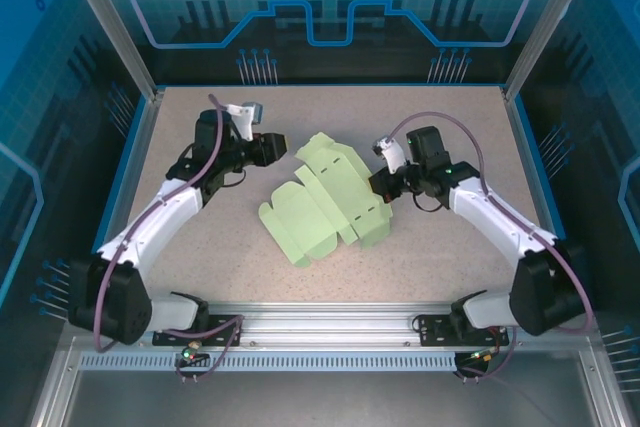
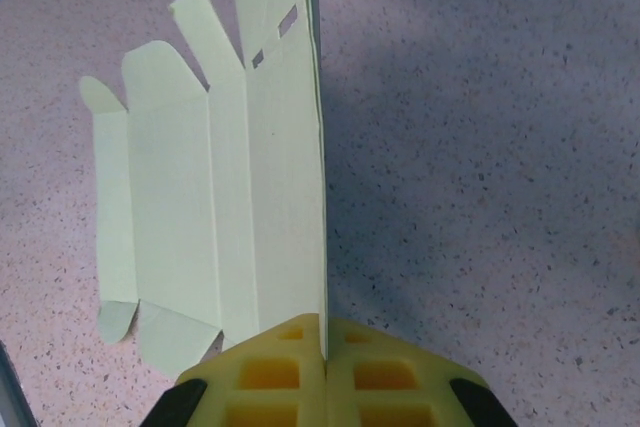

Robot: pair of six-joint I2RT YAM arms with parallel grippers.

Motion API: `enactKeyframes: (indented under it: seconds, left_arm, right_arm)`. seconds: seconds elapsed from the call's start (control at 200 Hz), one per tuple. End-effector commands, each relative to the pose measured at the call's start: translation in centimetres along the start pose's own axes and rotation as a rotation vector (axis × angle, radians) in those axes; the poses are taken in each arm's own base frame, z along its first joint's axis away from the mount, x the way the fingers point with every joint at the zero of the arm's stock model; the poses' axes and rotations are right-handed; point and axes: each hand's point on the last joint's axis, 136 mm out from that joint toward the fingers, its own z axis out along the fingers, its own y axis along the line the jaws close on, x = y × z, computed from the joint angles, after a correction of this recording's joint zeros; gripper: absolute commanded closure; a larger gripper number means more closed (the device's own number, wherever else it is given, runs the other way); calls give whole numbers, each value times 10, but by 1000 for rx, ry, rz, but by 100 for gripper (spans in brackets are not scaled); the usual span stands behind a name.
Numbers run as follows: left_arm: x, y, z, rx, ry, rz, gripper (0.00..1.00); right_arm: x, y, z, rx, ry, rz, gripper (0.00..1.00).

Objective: Fold the paper box

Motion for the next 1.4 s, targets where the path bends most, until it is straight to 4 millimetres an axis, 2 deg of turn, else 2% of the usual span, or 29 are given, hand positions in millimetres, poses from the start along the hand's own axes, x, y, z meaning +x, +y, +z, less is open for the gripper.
enactKeyframes:
  seconds: [0.0,0.09,0.205,0.43,0.545,0.66,0.77,0.986,1.271,1.396]
  left_arm:
    - [7,-1,-12,-18,-39,12,54]
    - [28,-16,-10,25,-14,43,51]
    - [66,-31,5,75,59,70,50]
    - [133,-48,61,147,221,51,51]
    - [156,-57,91,153,265,79,53]
    - [176,-53,117,114,309,100,56]
    - [188,-44,131,92,323,96,58]
    - [198,-35,148,74,332,86,64]
    - [220,-16,151,26,366,57,74]
    - [233,-8,152,18,365,28,80]
  right_arm:
    - [1,-7,5,-1,62,39,95]
    - [-2,-15,12,19,90,29,95]
    - [-9,-24,20,41,129,1,95]
    - [-12,-42,36,124,195,-46,95]
    - [-9,-45,45,120,222,-44,94]
    - [-7,-50,50,130,240,-41,94]
    - [-5,-51,51,134,251,-41,94]
    - [-2,-54,54,137,262,-40,94]
    - [-8,-54,56,138,247,-37,94]
    - [-9,-47,57,127,240,-35,94]
